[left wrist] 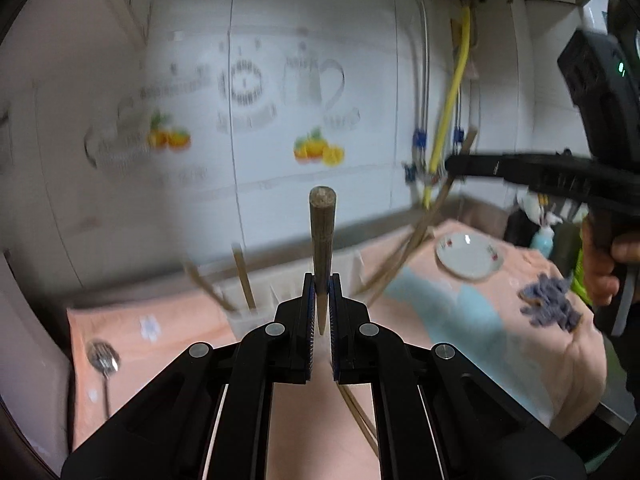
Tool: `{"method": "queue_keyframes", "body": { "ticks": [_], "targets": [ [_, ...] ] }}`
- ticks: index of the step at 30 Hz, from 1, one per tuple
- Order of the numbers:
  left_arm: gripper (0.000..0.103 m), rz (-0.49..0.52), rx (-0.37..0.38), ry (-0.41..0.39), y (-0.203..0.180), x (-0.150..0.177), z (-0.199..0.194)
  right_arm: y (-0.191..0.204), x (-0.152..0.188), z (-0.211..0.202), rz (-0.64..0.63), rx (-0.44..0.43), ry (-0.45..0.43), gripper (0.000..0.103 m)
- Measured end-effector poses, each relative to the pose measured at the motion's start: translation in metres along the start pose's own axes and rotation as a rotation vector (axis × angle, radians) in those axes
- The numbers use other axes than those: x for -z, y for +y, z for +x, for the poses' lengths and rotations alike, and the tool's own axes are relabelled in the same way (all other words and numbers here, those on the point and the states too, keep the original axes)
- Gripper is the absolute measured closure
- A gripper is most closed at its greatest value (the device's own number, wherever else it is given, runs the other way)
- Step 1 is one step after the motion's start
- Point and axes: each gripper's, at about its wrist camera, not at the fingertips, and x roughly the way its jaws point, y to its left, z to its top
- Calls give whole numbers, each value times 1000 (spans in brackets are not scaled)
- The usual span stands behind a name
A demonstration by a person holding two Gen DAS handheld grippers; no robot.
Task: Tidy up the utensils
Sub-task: 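Lift both chopsticks and carry them above the white holder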
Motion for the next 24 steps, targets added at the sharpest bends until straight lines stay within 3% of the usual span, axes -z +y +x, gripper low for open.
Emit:
{"method": "queue_keyframes", "body": {
  "ticks": [4, 8, 15, 24],
  "targets": [
    [98, 14, -48, -50, 6, -29, 4, -5, -10, 9, 11, 13, -22, 96],
    [98, 18, -92, -40, 14, -39, 20, -8, -12, 26, 11, 32, -21, 96],
    [98, 1, -135, 26, 34, -28, 47, -15, -18, 35, 33, 44, -44, 96],
    [97, 0, -134, 77, 46, -21, 65, -13, -33, 53, 25, 88, -95, 96]
  ]
}}
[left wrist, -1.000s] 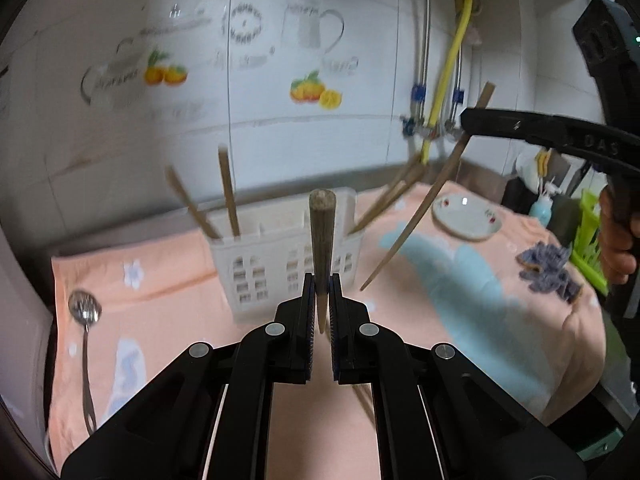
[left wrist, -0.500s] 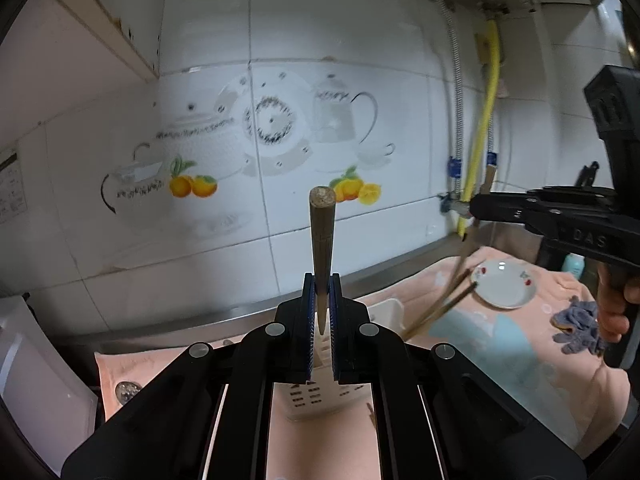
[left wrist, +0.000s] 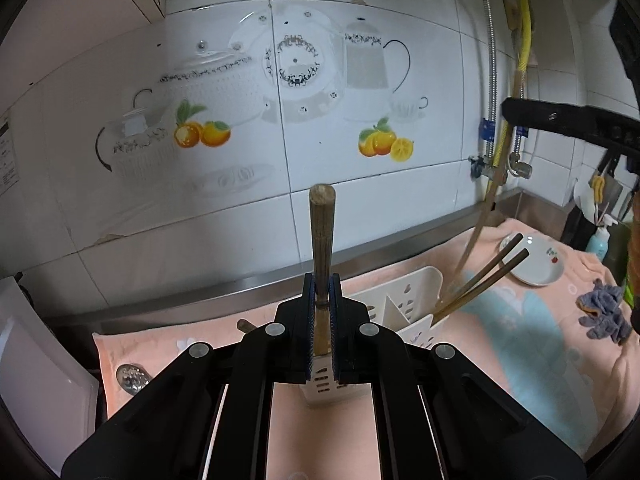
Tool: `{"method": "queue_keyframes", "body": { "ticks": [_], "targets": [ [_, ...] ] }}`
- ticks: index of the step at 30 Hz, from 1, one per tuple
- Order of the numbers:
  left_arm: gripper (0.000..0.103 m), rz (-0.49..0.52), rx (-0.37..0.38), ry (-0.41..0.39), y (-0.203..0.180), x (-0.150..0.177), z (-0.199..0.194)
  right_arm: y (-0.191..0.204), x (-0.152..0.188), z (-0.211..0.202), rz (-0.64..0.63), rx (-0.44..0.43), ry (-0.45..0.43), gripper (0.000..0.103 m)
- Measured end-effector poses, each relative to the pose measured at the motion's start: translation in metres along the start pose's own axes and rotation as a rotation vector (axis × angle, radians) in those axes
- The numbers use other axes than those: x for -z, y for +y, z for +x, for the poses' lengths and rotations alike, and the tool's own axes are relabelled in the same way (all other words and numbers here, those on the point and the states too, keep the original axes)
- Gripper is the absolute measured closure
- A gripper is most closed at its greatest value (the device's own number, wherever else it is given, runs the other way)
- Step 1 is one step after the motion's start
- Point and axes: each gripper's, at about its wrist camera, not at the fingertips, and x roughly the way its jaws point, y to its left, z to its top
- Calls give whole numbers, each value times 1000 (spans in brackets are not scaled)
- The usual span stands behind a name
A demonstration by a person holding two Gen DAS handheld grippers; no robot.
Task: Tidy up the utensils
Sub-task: 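Open both grippers to drop the chopsticks into the holder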
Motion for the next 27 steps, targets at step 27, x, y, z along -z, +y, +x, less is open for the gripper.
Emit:
{"method": "queue_keyframes", "body": {
  "ticks": [27],
  "targets": [
    [91, -44, 26, 24, 7, -5, 5, -8, 53, 37, 37, 7, 136, 87]
  ]
}}
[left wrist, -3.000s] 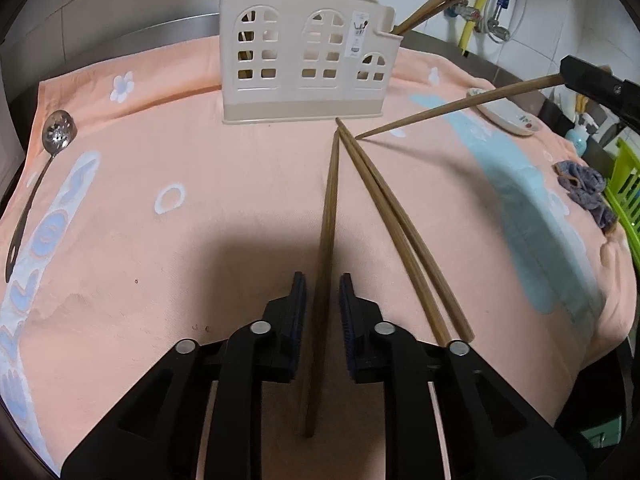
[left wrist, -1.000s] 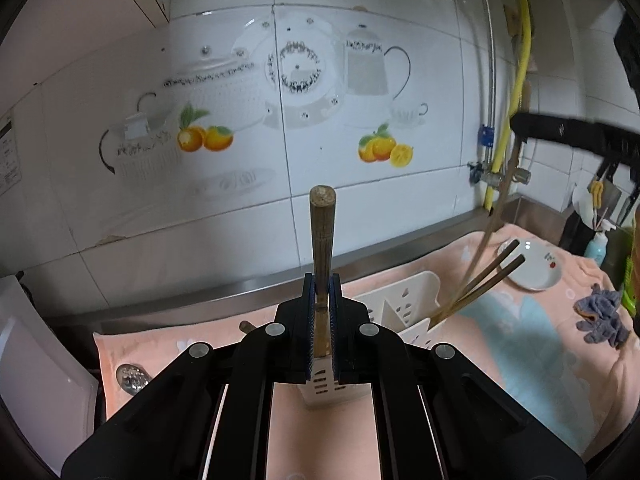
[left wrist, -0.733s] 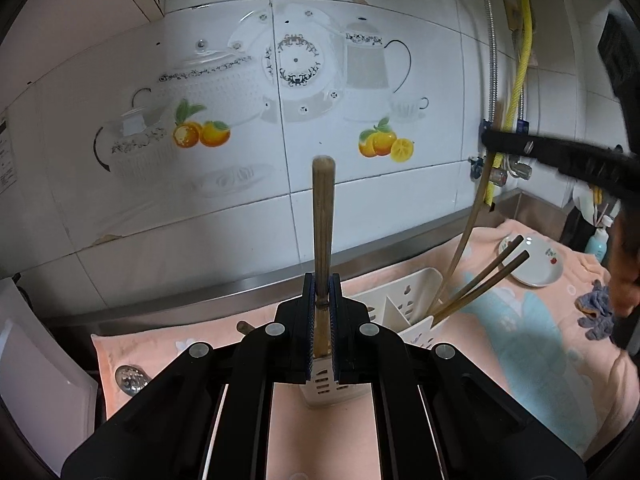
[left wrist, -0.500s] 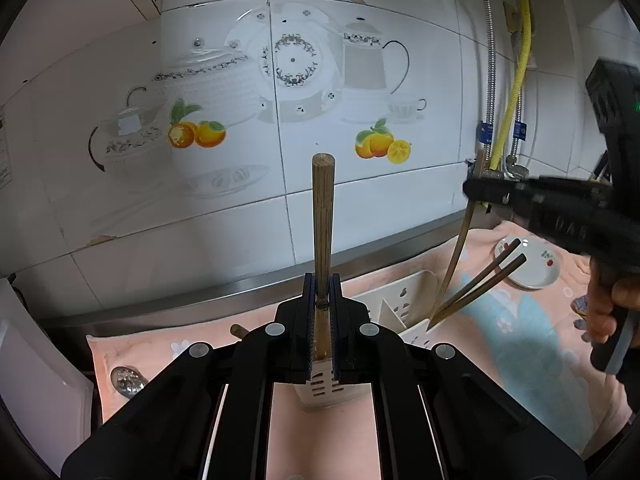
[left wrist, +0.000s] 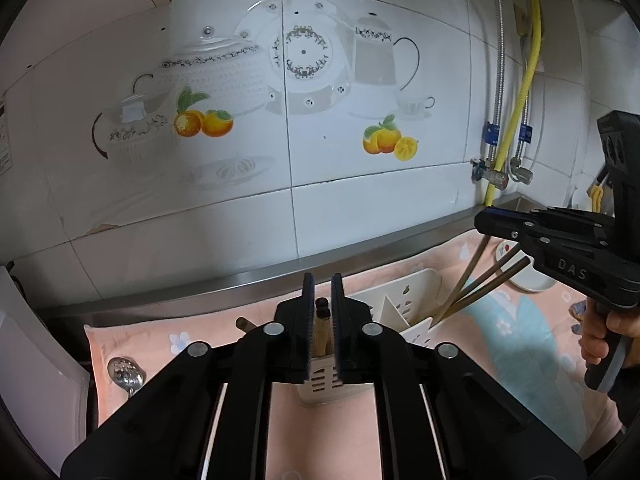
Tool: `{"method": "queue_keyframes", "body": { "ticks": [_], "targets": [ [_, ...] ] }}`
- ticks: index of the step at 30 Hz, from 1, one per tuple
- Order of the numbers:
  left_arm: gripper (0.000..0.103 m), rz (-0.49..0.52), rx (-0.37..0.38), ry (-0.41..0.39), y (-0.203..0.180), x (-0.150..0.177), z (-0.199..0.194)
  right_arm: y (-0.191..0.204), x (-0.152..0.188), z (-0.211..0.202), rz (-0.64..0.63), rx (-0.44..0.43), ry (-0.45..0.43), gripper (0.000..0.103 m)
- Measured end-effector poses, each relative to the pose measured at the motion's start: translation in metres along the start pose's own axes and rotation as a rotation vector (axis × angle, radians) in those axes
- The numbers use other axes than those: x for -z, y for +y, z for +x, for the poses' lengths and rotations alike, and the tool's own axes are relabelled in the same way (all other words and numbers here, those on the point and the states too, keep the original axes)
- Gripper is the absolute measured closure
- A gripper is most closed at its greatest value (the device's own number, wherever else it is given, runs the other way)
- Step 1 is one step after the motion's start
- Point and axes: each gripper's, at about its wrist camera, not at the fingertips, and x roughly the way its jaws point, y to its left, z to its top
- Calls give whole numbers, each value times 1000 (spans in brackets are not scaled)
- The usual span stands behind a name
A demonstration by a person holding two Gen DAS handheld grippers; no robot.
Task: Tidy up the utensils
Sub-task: 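Open both grippers to drop the chopsticks into the holder, then grasp a chopstick with the right gripper while the left gripper grasps the last one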
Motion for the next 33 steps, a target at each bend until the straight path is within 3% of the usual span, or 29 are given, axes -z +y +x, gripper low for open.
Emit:
{"method": "queue_keyframes", "body": {
  "ticks": [2, 7, 23, 27, 33],
  "targets": [
    [78, -6, -5, -15, 1, 1, -6, 1, 5, -13, -5, 7, -21, 83],
    [76, -18, -5, -47, 1, 8, -27, 7, 28, -41, 4, -12, -21, 77],
    [36, -117, -65, -50, 12, 84, -73, 71, 198, -44, 22, -89, 255, 77],
    [28, -131, -88, -36, 17, 102, -77, 81, 225, -36, 73, -105, 305, 77],
    [20, -165, -136, -23, 29, 125, -81, 88, 243, -30, 128, -102, 340, 87]
  ]
}}
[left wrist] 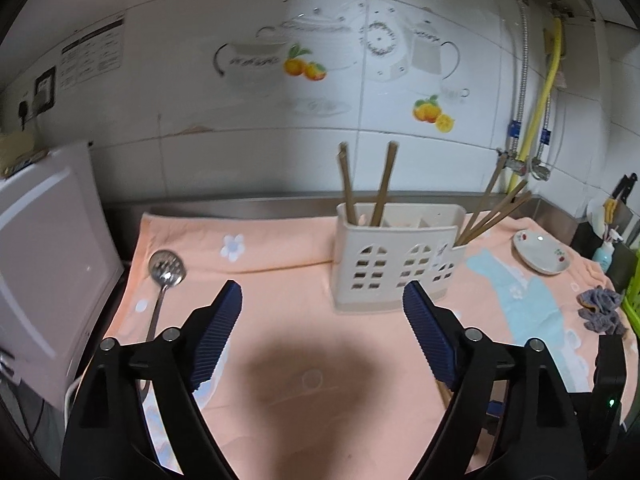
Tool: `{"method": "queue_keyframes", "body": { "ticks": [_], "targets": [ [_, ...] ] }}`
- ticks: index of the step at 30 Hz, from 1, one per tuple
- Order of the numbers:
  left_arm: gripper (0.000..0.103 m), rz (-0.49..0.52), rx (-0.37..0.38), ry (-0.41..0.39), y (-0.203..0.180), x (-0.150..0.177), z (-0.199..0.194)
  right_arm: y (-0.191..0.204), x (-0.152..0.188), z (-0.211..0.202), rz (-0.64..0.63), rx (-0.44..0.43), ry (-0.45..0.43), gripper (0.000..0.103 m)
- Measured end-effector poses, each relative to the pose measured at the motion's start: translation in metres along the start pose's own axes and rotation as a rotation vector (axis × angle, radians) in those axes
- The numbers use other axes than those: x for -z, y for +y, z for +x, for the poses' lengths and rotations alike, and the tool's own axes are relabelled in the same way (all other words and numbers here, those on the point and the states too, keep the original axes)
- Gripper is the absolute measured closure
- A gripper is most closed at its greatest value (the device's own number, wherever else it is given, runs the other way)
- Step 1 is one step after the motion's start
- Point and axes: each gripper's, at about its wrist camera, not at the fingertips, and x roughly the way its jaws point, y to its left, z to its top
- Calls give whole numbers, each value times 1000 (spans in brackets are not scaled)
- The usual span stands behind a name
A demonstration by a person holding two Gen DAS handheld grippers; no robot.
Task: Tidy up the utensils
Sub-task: 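Grasp a chopstick with the right gripper while the left gripper grasps the last one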
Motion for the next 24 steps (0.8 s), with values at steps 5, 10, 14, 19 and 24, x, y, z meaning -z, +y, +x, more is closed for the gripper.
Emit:
{"method": "queue_keyframes", "body": {
  "ticks": [5, 10, 14, 19, 24],
  "targets": [
    [18, -15, -16, 11, 9, 12, 1, 1, 8, 10, 29, 10, 36, 89],
    [17, -28, -15, 23, 13, 19, 4, 3, 11, 16, 35, 18, 54, 92],
    [17, -43, -14, 30, 17, 22, 6, 8, 12, 19, 13, 47, 57, 92],
    [16, -59, -16, 39, 21, 26, 7, 16, 14, 21, -38, 99, 53, 92],
    [16, -54, -9, 50, 16, 32, 7, 17, 17, 20, -60, 124, 37, 94]
  ]
}}
